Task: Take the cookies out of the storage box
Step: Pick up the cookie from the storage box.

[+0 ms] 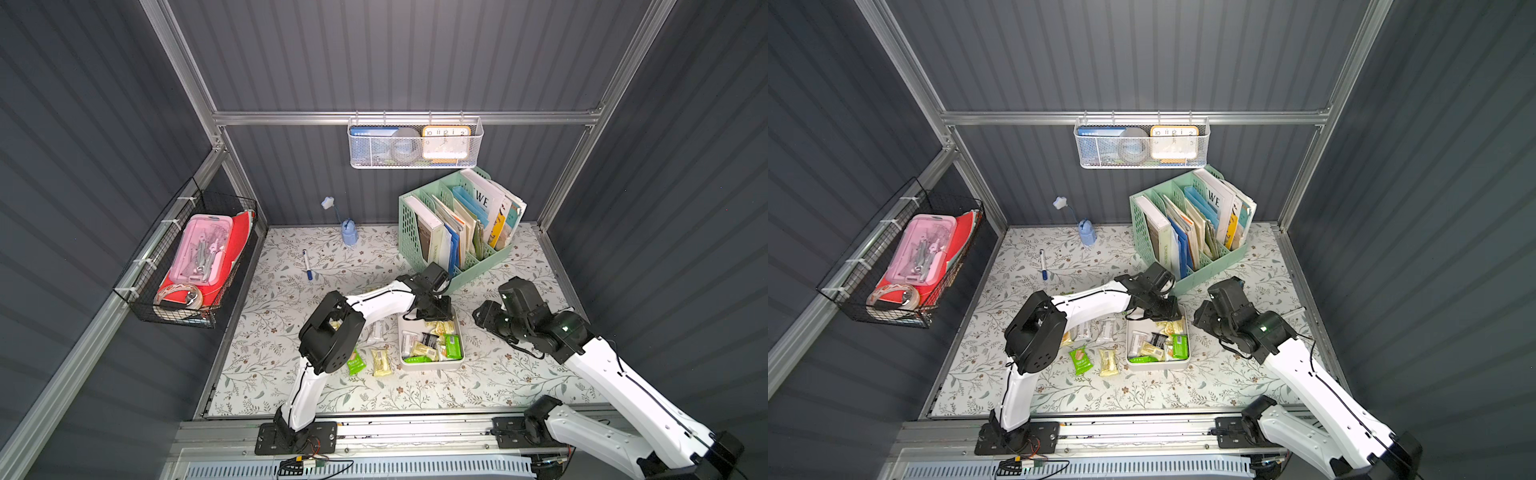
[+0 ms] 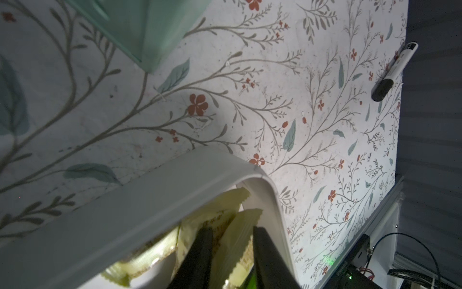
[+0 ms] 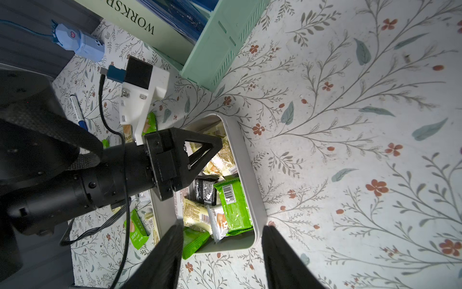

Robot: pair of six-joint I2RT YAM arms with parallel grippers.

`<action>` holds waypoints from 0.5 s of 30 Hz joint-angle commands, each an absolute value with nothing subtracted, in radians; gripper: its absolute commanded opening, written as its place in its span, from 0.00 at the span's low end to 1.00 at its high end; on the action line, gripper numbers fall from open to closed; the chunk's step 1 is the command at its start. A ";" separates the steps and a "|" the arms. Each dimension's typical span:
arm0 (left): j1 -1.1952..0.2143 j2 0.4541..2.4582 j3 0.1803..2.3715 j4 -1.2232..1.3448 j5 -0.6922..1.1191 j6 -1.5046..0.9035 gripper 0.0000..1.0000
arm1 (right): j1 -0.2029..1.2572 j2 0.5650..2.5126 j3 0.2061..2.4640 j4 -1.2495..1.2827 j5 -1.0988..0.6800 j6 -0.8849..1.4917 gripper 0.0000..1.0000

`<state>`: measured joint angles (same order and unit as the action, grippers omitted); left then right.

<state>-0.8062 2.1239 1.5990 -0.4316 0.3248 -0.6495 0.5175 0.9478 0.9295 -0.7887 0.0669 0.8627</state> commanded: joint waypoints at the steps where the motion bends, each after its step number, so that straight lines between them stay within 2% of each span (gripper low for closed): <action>1: -0.812 2.143 1.605 -0.480 0.319 -0.629 0.27 | 0.515 0.953 0.950 -0.794 0.062 0.856 0.56; 5: -0.812 2.143 1.608 -0.482 0.314 -0.629 0.21 | 0.515 0.954 0.950 -0.792 0.058 0.856 0.56; 10: -0.812 2.134 1.612 -0.482 0.306 -0.626 0.08 | 0.515 0.951 0.950 -0.796 0.059 0.853 0.56; 15: -0.813 2.120 1.615 -0.485 0.300 -0.620 0.02 | 0.515 0.951 0.950 -0.796 0.061 0.854 0.56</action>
